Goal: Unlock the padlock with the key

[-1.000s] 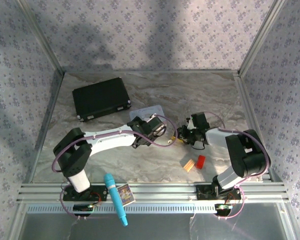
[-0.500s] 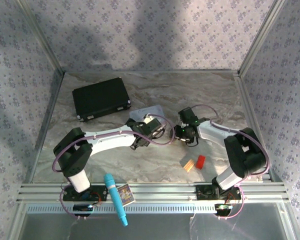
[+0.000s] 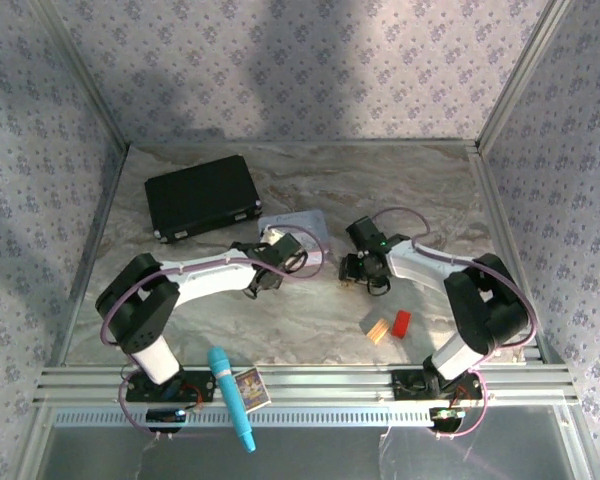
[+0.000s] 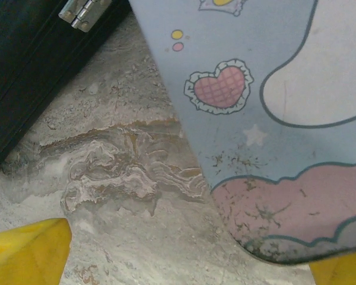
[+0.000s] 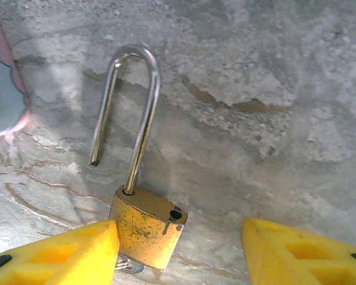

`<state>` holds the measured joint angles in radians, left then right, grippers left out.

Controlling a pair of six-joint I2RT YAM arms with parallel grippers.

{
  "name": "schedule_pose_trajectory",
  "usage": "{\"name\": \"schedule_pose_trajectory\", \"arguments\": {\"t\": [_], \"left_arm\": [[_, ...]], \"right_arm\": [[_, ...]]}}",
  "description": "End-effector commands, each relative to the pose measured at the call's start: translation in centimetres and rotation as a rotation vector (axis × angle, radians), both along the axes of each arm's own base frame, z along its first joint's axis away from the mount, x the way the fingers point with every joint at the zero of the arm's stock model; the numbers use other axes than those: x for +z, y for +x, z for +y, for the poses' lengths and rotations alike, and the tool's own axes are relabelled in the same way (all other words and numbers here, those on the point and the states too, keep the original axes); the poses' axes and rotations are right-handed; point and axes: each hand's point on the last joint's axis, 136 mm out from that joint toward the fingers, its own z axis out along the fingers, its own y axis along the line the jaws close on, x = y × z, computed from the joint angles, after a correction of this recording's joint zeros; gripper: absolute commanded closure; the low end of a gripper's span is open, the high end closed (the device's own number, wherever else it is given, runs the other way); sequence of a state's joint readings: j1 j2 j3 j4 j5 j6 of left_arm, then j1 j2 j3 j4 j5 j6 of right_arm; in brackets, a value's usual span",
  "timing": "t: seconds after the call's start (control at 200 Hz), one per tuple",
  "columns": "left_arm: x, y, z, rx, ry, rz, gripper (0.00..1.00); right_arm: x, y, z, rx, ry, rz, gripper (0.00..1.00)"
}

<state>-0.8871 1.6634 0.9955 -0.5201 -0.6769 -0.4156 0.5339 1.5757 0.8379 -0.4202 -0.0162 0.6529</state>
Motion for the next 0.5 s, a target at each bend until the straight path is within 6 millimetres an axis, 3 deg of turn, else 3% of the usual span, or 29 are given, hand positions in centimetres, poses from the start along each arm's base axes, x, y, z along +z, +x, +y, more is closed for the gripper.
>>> {"name": "schedule_pose_trajectory", "arguments": {"t": [0.0,0.33,0.495], "left_arm": [[1.2,0.7,-0.1,0.011,-0.036,-0.034,0.02],[1.5,0.5,-0.3,0.005,-0.120,-0.032,0.02],[3.5,-0.5,-0.1,0.001,-0.239,-0.072,0.02]], "right_arm": [[-1.4,-2.6,-3.3,-0.017,-0.120,0.087,0.42],[0.6,-2.5,-3.5,0.012,-0.111,0.046,0.42],[1.8,-2.6,-4.3,0.009,-0.157,0.017,0.40]]}}
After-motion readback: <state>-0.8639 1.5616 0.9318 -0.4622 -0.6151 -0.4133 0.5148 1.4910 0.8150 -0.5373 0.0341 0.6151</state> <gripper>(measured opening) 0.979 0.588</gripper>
